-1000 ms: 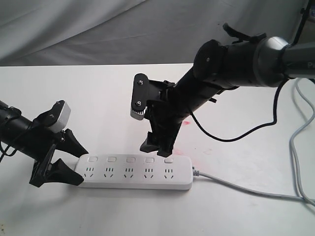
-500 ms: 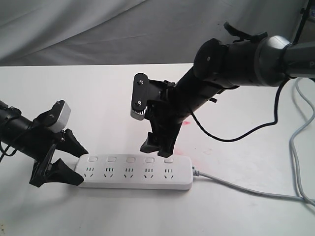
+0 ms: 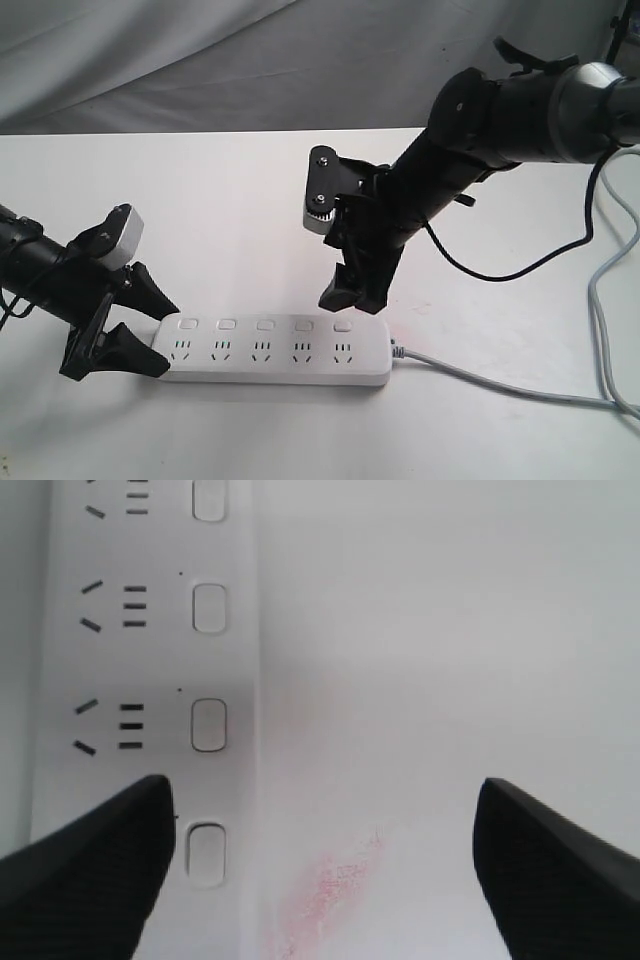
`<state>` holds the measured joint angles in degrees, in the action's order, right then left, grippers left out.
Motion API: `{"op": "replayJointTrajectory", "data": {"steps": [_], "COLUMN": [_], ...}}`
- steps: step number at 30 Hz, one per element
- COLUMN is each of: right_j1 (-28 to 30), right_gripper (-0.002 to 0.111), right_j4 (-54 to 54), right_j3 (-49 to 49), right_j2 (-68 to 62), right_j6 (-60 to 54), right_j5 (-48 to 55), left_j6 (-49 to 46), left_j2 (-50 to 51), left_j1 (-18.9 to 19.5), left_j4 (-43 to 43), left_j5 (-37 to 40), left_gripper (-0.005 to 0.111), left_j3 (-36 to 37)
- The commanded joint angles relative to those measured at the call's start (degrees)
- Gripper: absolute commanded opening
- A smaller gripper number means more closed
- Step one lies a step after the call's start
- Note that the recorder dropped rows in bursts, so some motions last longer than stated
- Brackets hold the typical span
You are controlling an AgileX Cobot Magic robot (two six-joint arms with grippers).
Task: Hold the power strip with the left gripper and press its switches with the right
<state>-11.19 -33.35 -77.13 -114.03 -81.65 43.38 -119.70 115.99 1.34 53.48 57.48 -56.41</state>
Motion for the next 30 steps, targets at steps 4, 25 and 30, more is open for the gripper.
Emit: {"op": "replayJointTrajectory", "data": {"steps": [4, 25, 30], "right_j1": [0.50, 0.50, 0.50], "right_gripper": [0.075, 0.075, 0.075], "right_j4": [-0.47, -2.14, -2.14], "right_j3": [0.38, 4.05, 4.05], "right_j2": [0.48, 0.25, -1.56], "right_j6": [-0.48, -3.57, -3.86], "right_j5": [0.70, -6.03, -5.82], "left_j6": [-0.35, -0.35, -0.35], "left_j2": [0.05, 0.05, 0.05], "left_j1": [-0.28, -0.28, -0.28], "left_j4": [0.00, 0.00, 0.00], "left_j5": [-0.58, -0.58, -0.58], "left_gripper": [0.023, 0.023, 0.023], "left_j3": [-0.24, -0.24, -0.24]}}
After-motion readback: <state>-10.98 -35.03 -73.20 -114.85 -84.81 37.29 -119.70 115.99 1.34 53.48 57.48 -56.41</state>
